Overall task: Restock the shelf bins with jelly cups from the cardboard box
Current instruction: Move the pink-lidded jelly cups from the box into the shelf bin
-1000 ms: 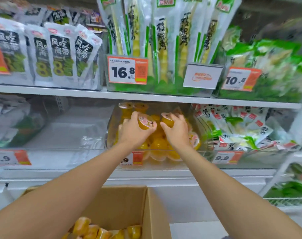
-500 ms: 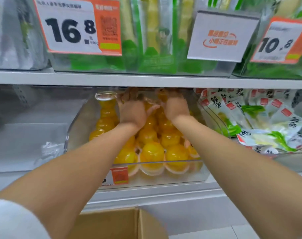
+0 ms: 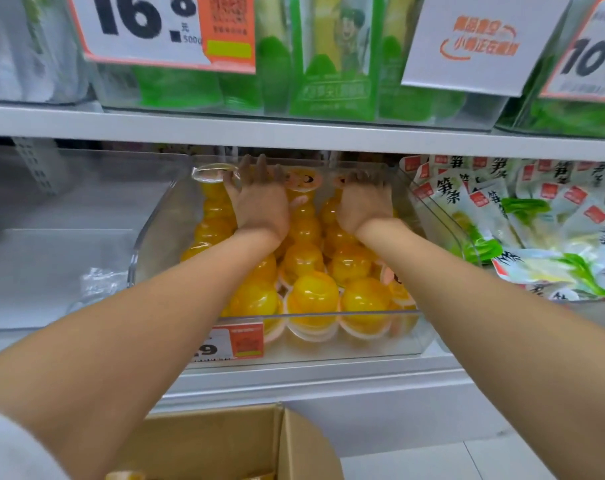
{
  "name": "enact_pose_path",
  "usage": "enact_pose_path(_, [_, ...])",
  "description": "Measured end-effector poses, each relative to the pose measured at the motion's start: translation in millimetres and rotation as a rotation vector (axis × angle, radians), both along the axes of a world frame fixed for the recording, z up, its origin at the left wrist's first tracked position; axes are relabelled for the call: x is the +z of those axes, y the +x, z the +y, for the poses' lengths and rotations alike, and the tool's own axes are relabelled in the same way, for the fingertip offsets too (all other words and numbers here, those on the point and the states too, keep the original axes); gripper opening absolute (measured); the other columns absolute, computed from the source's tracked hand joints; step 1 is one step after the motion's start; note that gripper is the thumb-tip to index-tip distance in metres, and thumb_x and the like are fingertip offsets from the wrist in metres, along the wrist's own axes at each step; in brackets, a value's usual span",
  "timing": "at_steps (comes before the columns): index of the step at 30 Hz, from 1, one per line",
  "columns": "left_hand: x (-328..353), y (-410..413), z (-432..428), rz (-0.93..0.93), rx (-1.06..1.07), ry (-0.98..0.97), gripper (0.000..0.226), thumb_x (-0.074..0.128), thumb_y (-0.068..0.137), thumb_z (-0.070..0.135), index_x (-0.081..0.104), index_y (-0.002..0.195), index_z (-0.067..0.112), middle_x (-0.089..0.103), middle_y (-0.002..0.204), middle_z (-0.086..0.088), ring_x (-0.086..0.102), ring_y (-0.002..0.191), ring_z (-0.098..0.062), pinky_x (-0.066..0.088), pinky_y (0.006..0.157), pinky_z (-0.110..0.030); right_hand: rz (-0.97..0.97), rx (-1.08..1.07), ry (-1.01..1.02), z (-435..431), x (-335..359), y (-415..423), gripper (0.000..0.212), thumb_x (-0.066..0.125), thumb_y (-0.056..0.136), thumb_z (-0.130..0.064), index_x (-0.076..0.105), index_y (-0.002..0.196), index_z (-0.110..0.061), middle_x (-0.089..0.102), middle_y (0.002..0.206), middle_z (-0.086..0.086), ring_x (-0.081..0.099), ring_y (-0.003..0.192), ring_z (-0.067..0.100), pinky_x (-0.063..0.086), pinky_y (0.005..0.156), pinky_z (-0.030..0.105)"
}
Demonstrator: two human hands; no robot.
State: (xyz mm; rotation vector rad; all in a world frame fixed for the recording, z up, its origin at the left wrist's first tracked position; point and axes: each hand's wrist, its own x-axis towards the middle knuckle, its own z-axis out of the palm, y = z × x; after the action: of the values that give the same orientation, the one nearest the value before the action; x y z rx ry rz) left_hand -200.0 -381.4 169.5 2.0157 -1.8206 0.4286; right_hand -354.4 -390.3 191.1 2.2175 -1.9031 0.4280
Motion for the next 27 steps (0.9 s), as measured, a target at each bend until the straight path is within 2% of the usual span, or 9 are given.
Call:
enact_pose_path(5, [0.2, 7.6, 0.6, -0.026, -0.061, -0.105, 0.058, 0.051, 0.088, 0.06, 0.049, 0.135, 0.026, 0.038, 0.146, -0.005, 0.022, 0.14, -0.03, 0.016, 0.11, -0.054, -0.072, 0.048, -0.022, 3.0, -1.7, 3.3, 0.033, 0.049, 0.099, -0.021, 0.051, 0.127, -0.005, 0.055, 0.128, 0.016, 0.054, 0.118, 0.031, 0.045, 0.096, 0.038])
enact_pose_path(8, [0.0, 7.4, -2.0, -0.003, -0.12, -0.164, 0.042, 0.058, 0.089, 0.046, 0.055, 0.13, 0.035, 0.048, 0.139, 0.002, 0.03, 0.137, -0.028, 0.02, 0.108, -0.049, -0.011, 0.017, -0.102, 0.0, -5.1, 3.0, 0.039, 0.051, 0.097, -0.029, 0.048, 0.131, -0.008, 0.051, 0.132, 0.016, 0.046, 0.125, 0.032, 0.036, 0.102, 0.042])
enact_pose_path(10, [-0.7, 9.5, -5.5, -0.013, -0.144, -0.19, 0.04, 0.06, 0.089, 0.04, 0.057, 0.129, 0.036, 0.054, 0.133, 0.004, 0.034, 0.134, -0.026, 0.02, 0.108, -0.048, 0.05, -0.018, -0.162, -1.9, -7.9, 3.0, 0.04, 0.051, 0.097, -0.028, 0.048, 0.132, -0.009, 0.048, 0.135, 0.017, 0.041, 0.128, 0.034, 0.032, 0.104, 0.043])
enact_pose_path(12, [-1.6, 10.6, -8.8, -0.013, -0.151, -0.188, 0.041, 0.06, 0.089, 0.039, 0.056, 0.13, 0.035, 0.056, 0.132, 0.005, 0.037, 0.134, -0.025, 0.019, 0.109, -0.048, 0.058, -0.028, -0.19, -4.7, -10.4, 3.8, 0.037, 0.05, 0.097, -0.023, 0.049, 0.131, -0.009, 0.049, 0.133, 0.017, 0.043, 0.126, 0.034, 0.033, 0.103, 0.042])
enact_pose_path(18, [0.5, 9.0, -13.5, -0.061, -0.162, -0.077, 0.048, 0.046, 0.096, 0.046, 0.04, 0.142, 0.031, 0.044, 0.148, 0.003, 0.027, 0.143, -0.026, 0.011, 0.113, -0.054, 0.02, -0.017, -0.175, -12.9, -11.0, 4.4, 0.031, 0.044, 0.098, -0.016, 0.049, 0.128, -0.01, 0.054, 0.129, 0.014, 0.05, 0.121, 0.031, 0.036, 0.101, 0.039])
enact_pose_path(23, [5.0, 11.9, -8.9, -0.055, -0.165, 0.076, 0.069, 0.037, 0.096, 0.055, 0.014, 0.153, 0.024, 0.013, 0.161, -0.005, 0.01, 0.149, -0.027, 0.011, 0.116, -0.056, 0.088, -0.017, -0.174, -9.3, -10.7, 3.1, 0.044, 0.047, 0.097, -0.021, 0.04, 0.138, -0.008, 0.041, 0.14, 0.016, 0.037, 0.131, 0.033, 0.029, 0.107, 0.043])
enact_pose_path(27, [0.7, 13.1, 7.0, 0.01, -0.173, 0.046, 0.077, 0.044, 0.095, 0.053, 0.007, 0.154, 0.02, 0.011, 0.162, -0.007, 0.007, 0.149, -0.025, 0.013, 0.117, -0.051, 0.043, 0.051, -0.163, 8.3, -6.9, 8.5, 0.05, 0.05, 0.094, -0.017, 0.038, 0.143, -0.013, 0.036, 0.148, 0.011, 0.028, 0.139, 0.03, 0.025, 0.112, 0.041])
